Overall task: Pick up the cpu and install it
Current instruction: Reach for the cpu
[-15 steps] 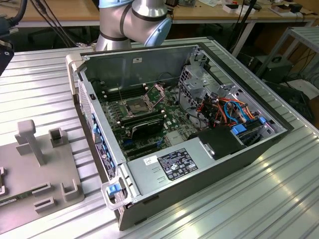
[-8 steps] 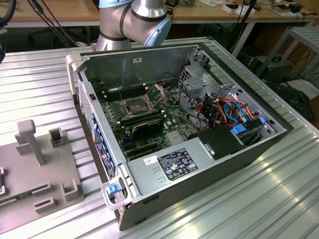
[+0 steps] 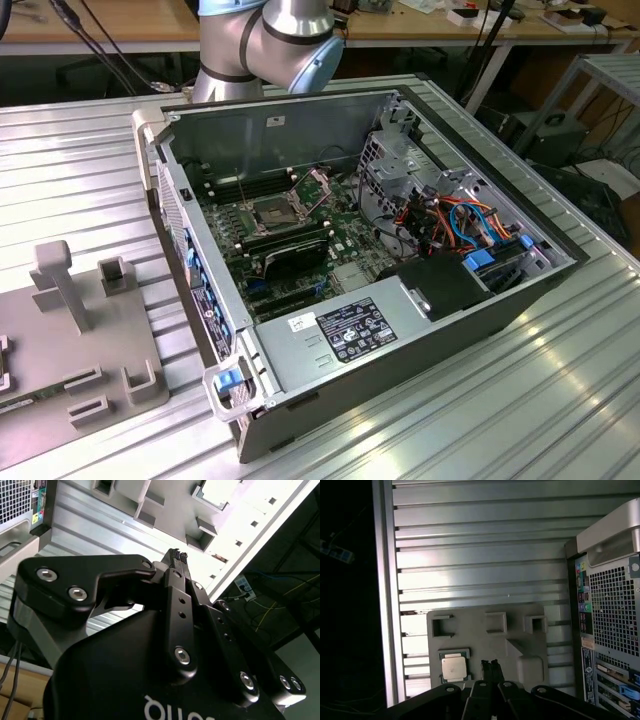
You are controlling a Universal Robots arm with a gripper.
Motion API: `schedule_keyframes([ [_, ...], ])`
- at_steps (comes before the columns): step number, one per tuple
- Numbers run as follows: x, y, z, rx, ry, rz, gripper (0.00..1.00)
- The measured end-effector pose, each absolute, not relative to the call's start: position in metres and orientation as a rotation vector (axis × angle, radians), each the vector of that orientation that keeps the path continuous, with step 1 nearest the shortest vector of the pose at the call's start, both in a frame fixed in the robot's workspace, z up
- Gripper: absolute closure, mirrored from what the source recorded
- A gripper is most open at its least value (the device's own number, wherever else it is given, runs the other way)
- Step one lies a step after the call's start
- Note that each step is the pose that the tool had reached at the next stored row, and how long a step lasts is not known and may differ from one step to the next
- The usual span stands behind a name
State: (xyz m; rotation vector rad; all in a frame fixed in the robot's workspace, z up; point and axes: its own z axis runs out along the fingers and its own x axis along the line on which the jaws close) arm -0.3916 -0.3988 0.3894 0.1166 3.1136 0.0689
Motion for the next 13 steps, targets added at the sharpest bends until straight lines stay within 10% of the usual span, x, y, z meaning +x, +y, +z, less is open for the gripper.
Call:
schedule_keyframes([
  [13,-0.3917,-0.406,0.3892,0.117,3.114,0.069,0.89],
])
